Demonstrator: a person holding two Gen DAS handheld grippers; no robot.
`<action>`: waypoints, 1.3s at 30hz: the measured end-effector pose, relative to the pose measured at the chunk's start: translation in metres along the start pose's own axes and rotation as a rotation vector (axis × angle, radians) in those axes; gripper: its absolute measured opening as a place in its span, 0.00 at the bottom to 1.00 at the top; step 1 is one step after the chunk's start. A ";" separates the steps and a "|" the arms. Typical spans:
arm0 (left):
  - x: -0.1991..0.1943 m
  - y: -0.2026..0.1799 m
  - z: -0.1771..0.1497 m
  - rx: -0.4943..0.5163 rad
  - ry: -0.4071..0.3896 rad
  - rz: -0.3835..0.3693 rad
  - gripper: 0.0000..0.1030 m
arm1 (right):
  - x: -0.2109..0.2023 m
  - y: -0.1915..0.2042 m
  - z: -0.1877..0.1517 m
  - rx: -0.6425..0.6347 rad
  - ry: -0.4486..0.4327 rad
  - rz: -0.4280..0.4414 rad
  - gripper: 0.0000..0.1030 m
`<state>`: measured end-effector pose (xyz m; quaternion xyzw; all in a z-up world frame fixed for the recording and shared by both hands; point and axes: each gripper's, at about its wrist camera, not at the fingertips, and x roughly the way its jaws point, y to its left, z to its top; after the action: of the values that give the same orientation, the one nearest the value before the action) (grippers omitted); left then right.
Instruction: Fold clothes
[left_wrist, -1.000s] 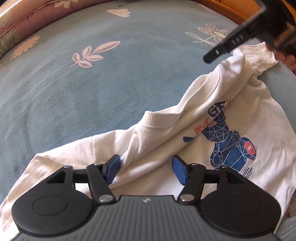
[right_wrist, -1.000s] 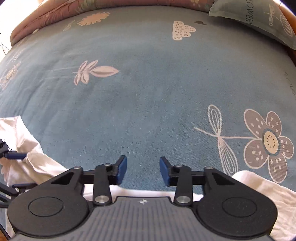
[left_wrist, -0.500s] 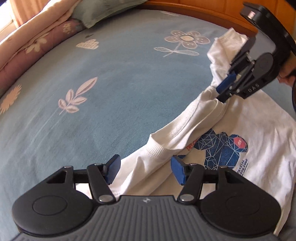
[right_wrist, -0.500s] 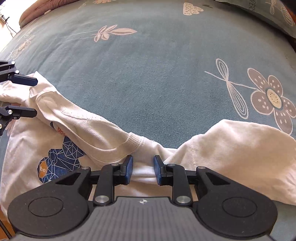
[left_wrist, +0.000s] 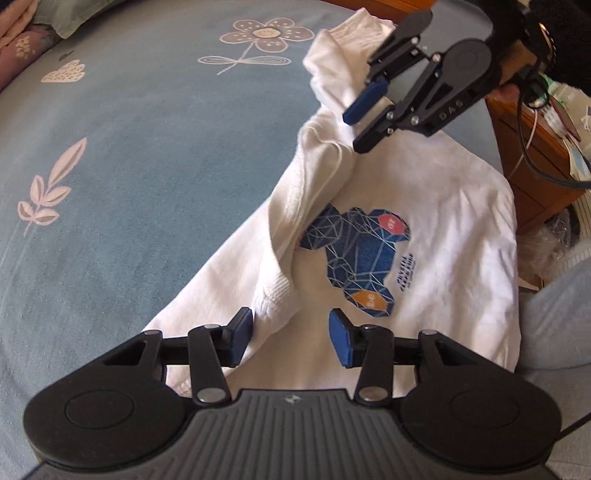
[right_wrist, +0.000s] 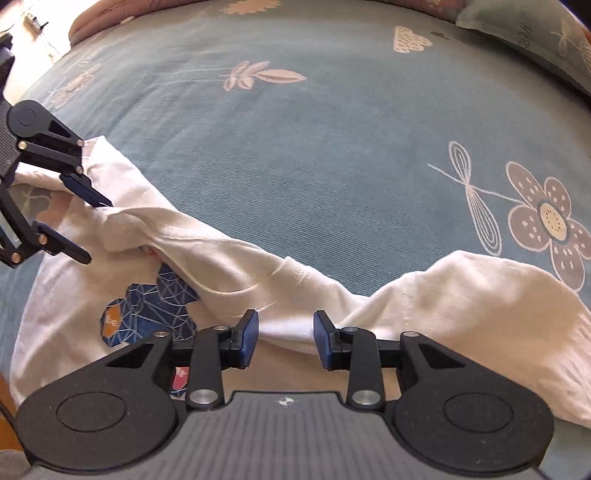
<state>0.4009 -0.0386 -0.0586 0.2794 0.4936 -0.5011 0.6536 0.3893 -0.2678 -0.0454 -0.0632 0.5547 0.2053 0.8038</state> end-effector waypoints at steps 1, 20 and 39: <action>0.000 -0.004 -0.002 0.015 0.008 -0.004 0.43 | -0.005 0.002 0.001 -0.031 -0.005 0.019 0.42; 0.011 -0.008 -0.007 0.001 -0.019 0.094 0.10 | 0.044 -0.058 0.065 0.041 0.082 -0.062 0.45; 0.027 0.003 -0.017 -0.114 -0.009 0.067 0.12 | 0.011 -0.037 -0.030 0.105 0.272 -0.025 0.44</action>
<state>0.3975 -0.0337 -0.0903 0.2558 0.5088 -0.4513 0.6871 0.3815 -0.3081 -0.0713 -0.0553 0.6675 0.1556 0.7260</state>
